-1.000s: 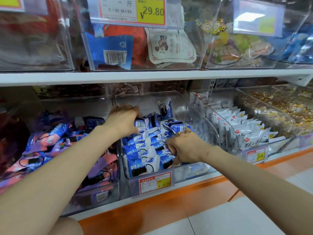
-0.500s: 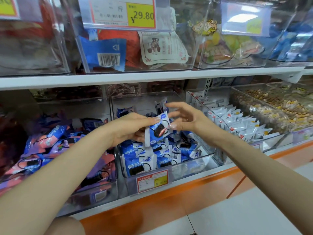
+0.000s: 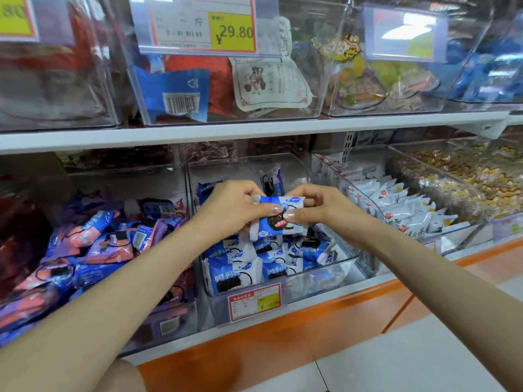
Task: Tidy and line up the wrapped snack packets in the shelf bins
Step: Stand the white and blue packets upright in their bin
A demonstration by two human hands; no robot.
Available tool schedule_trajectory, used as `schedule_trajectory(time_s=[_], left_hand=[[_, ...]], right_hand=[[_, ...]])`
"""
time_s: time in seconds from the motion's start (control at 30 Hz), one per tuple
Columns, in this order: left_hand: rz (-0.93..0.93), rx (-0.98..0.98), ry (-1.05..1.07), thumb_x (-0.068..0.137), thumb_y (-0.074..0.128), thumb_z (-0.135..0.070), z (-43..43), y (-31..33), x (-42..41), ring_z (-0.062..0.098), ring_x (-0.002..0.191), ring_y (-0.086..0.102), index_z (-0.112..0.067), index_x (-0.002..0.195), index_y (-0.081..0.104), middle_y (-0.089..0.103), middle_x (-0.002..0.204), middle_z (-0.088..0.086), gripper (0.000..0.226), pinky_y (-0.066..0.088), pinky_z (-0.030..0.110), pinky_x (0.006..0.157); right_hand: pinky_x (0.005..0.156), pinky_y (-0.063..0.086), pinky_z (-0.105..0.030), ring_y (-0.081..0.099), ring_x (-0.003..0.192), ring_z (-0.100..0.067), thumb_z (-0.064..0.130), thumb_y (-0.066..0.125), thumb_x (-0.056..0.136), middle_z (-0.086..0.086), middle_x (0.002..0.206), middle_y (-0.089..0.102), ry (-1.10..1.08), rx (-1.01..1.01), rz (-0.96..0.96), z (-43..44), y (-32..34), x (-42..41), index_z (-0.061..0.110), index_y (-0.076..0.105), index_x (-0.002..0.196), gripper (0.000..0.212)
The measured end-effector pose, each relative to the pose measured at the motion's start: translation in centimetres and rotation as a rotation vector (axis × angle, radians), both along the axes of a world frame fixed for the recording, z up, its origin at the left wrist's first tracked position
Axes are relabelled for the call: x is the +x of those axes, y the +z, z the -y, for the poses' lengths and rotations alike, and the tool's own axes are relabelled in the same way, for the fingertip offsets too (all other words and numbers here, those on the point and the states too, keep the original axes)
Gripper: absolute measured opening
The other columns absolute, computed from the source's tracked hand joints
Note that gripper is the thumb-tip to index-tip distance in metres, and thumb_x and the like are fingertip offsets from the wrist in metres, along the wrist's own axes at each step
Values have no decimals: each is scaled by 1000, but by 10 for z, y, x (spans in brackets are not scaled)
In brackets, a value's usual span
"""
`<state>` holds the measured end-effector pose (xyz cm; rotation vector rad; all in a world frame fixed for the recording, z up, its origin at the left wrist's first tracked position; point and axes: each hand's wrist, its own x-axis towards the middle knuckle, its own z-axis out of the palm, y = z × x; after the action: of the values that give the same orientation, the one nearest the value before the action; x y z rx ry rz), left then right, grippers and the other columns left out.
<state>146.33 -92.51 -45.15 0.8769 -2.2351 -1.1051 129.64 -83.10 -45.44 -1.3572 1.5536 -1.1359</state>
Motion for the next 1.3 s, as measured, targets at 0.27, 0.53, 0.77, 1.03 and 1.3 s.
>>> schedule_trajectory(time_s=[0.27, 0.53, 0.77, 1.03, 1.3], left_hand=[[229, -341, 9, 85, 66, -36, 1, 1, 0, -2, 54, 64, -18, 67, 59, 69, 58, -6, 27, 56, 31, 69], [153, -330, 26, 91, 58, -34, 10, 0, 10, 1, 60, 67, -20, 76, 62, 71, 67, -11, 21, 57, 33, 70], [180, -272, -44, 91, 57, -31, 11, -3, 9, 3, 69, 68, -20, 83, 63, 72, 76, -10, 15, 58, 32, 70], [184, -278, -97, 91, 58, -29, 10, -2, 12, 6, 76, 68, -23, 85, 62, 71, 82, -12, 9, 56, 33, 78], [159, -274, -96, 91, 58, -26, 10, 0, 17, 0, 77, 67, -21, 87, 63, 72, 84, -10, 8, 55, 29, 82]], right_hand=[[60, 45, -14, 59, 60, -1, 4, 75, 74, 1, 75, 68, -56, 51, -179, -1, 1, -15, 15, 68, 91, 21], [70, 48, -34, 56, 75, -11, 10, 81, 70, 6, 82, 59, 195, 262, -539, 2, -27, -3, 24, 61, 85, 29], [73, 49, -27, 54, 77, -11, 7, 75, 76, -3, 89, 60, 271, 289, -671, 11, -43, 5, 24, 57, 84, 26], [60, 29, -9, 51, 78, -7, 12, 70, 81, 6, 86, 61, 377, 300, -1057, 15, -35, 2, 23, 66, 98, 20], [69, 32, -10, 52, 68, 1, 10, 71, 79, 6, 79, 65, 341, 225, -970, 16, -44, 3, 20, 68, 98, 22]])
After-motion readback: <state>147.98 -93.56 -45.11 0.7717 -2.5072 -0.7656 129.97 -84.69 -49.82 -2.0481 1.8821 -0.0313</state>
